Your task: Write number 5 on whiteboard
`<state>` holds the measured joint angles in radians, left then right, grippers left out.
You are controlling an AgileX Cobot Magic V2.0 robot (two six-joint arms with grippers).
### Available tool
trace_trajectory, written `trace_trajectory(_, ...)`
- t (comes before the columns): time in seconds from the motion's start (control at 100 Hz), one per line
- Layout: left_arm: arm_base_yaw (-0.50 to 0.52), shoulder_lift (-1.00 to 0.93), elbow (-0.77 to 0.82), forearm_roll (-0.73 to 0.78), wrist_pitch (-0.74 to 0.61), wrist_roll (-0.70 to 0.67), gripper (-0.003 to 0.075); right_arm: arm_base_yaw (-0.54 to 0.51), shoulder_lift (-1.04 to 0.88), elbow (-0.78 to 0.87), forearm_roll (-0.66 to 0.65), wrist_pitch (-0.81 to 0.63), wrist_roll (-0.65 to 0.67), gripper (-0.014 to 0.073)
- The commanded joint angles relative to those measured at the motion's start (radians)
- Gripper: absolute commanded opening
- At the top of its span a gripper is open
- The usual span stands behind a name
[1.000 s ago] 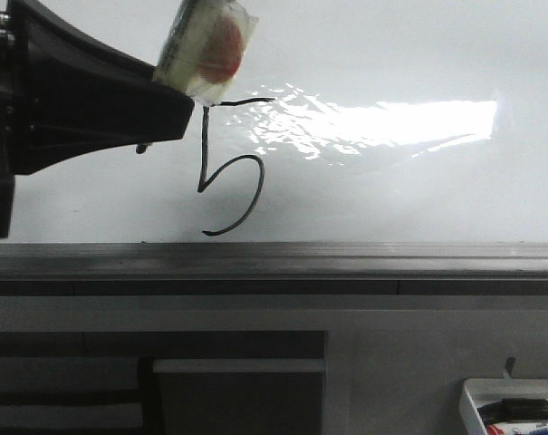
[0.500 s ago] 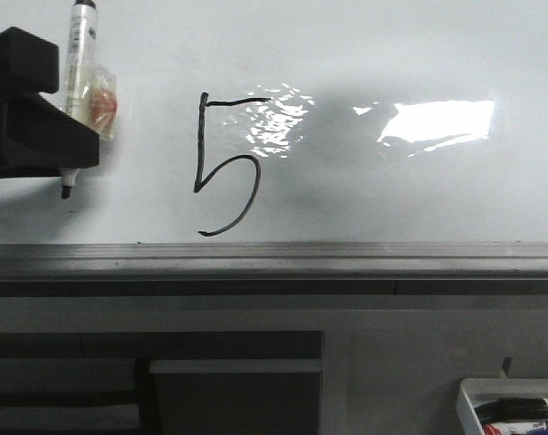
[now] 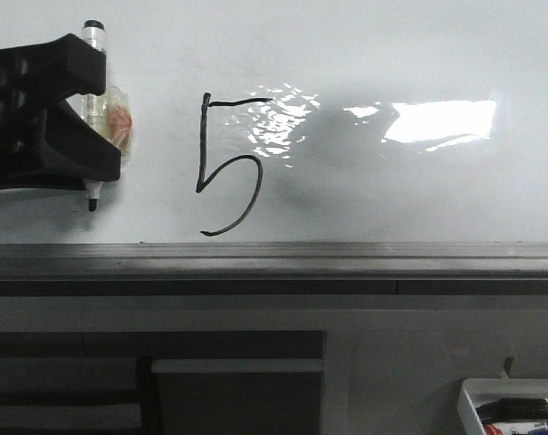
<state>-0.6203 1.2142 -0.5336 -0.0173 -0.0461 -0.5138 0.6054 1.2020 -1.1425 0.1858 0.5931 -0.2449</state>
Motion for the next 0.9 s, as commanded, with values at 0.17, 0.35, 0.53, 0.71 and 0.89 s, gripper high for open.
trace_trajectory(0.17,-0.001,-0.006,-0.033,-0.008,-0.045,-0.008,-0.0011,-0.007,-0.028,-0.031,0.007,-0.044,-0.008,0.0376)
trace_trajectory(0.35,-0.001,-0.006,-0.033,-0.008,-0.045,-0.008,0.0211,-0.007,-0.028,-0.031,0.007,-0.044,-0.008,0.0376)
trace_trajectory(0.53,-0.001,-0.008,-0.033,-0.025,-0.045,-0.008,0.0349,-0.007,-0.028,-0.031,0.007,-0.044,-0.008,0.0376)
trace_trajectory(0.71,-0.001,-0.053,-0.033,-0.036,-0.032,-0.008,0.0349,-0.007,-0.028,-0.031,0.007,-0.034,-0.008,0.0376)
trace_trajectory(0.89,-0.001,-0.152,-0.033,-0.028,0.046,-0.008,0.0349,-0.007,-0.028,-0.029,0.007,-0.038,-0.008,0.0260)
